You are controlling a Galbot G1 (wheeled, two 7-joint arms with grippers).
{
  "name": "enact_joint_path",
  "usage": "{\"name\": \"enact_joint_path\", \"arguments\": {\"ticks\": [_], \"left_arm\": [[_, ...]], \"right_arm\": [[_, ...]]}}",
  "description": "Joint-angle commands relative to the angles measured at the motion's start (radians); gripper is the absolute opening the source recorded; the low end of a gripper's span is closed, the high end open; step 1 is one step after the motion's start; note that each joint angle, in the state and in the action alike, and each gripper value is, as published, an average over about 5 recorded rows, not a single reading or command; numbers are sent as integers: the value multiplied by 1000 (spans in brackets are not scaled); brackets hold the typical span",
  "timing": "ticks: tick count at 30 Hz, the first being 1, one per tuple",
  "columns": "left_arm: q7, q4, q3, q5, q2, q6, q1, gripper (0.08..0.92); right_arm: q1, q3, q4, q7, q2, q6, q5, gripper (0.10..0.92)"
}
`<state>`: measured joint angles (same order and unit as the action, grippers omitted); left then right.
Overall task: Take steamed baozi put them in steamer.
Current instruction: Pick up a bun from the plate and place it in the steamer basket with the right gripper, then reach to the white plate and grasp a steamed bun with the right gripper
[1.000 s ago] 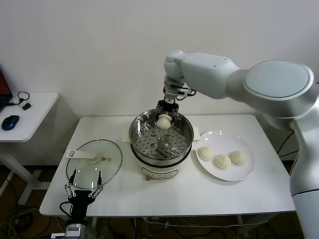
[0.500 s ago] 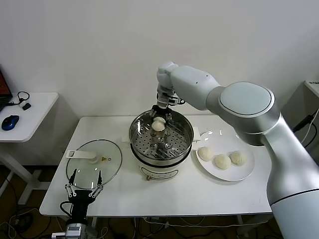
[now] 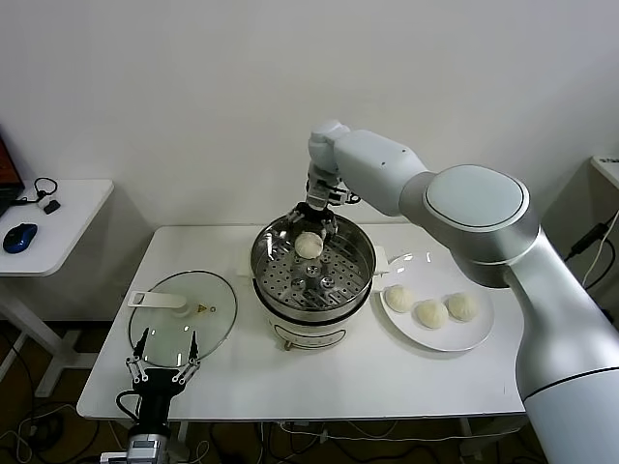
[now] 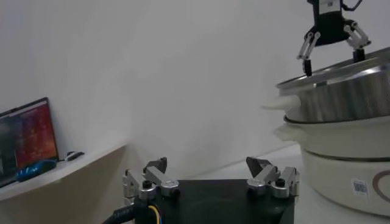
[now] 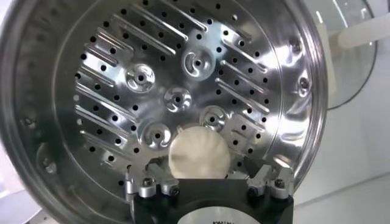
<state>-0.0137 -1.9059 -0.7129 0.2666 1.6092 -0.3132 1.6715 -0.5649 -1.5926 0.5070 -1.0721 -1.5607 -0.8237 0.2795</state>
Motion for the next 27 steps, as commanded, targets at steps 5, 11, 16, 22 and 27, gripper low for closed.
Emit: {"name": "enact_joint_path", "arguments": {"ticks": [5,11,16,22,27], "left_arm": [[-1,-16,1,4,49,4,9,823],[-1,-23,-4,6,49,10,19,823],[0,-20,-5,5,49,11,18,823],[-3,-17,-3,1,49,13,9,823],[-3,-14,-3,-1,49,13,7,823]], "right_arm": [[-184,-170,107,-70,103,-43,308,823],[-363,-356,312,-20,218,291,499,823],[-486,-483,514,73,328,657,569,823],[-537,-537,697,106,459,959,631,823],[-533,-560,740,122,517,1026,613,823]]}}
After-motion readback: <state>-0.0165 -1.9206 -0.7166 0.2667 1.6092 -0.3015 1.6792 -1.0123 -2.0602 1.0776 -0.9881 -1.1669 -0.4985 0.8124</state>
